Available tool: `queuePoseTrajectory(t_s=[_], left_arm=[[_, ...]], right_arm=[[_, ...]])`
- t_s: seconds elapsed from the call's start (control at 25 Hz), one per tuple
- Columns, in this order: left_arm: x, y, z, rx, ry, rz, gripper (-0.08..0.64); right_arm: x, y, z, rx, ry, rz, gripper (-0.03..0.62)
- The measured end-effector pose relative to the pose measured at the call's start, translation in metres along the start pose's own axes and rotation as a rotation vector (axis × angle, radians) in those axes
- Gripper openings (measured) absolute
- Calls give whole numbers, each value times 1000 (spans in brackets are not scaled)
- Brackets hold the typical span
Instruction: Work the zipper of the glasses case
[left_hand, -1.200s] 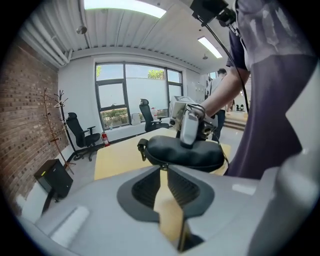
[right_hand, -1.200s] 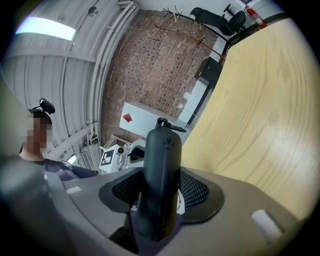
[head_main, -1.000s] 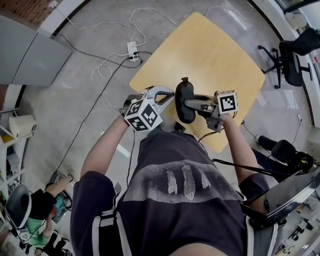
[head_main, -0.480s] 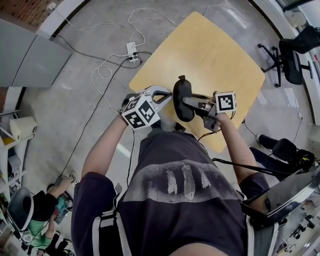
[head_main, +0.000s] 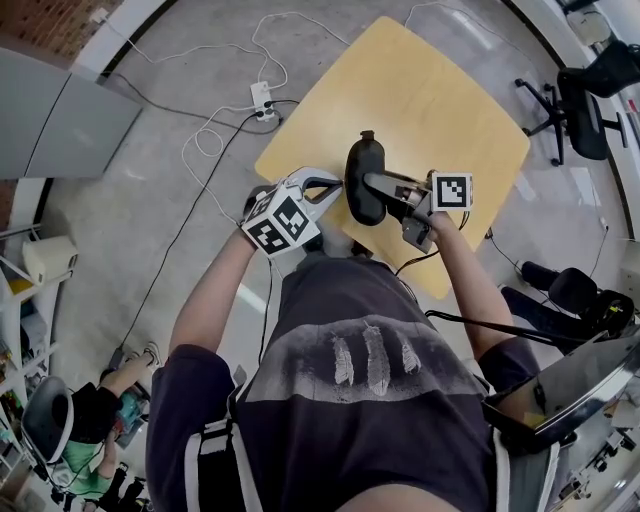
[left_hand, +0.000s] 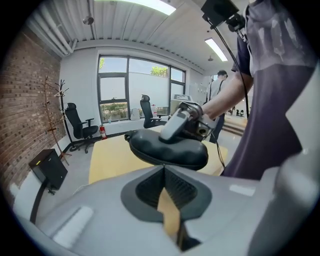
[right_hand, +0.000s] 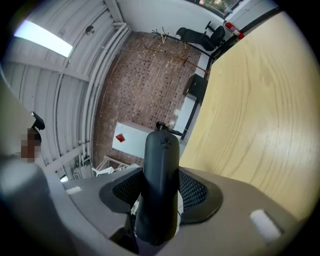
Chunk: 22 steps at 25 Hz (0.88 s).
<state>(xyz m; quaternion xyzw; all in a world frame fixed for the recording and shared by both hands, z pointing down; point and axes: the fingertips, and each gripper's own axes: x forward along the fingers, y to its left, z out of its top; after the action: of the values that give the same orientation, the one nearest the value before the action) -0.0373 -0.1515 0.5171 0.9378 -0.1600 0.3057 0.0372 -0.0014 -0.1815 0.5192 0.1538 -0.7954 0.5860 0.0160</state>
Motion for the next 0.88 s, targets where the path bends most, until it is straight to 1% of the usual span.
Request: queuePoseTrajectory(t_s=[0.08,0.28,0.48,0.68,0.76,0.88], left_arm=[[1,-2,0,-1,1,-1,0],[1,-7,0,-6,9,8,0],[2,-12,-4,-20,22,13,0],[4,-22,-9,-37,27,12,0],[6,-25,-12,-44,30,11,0],[7,-25,-13,-74,15,16,0]], right_arm=[[1,0,8,15,-33,7,222],[1,1,16,-12,-57,7,222],[2,-6,21,31,-95,-13,222],[4,-12,28,4,-117,-28,222],[5,-15,28,16,-121,-36,222],[2,-21,29,60,-149,-56,222]])
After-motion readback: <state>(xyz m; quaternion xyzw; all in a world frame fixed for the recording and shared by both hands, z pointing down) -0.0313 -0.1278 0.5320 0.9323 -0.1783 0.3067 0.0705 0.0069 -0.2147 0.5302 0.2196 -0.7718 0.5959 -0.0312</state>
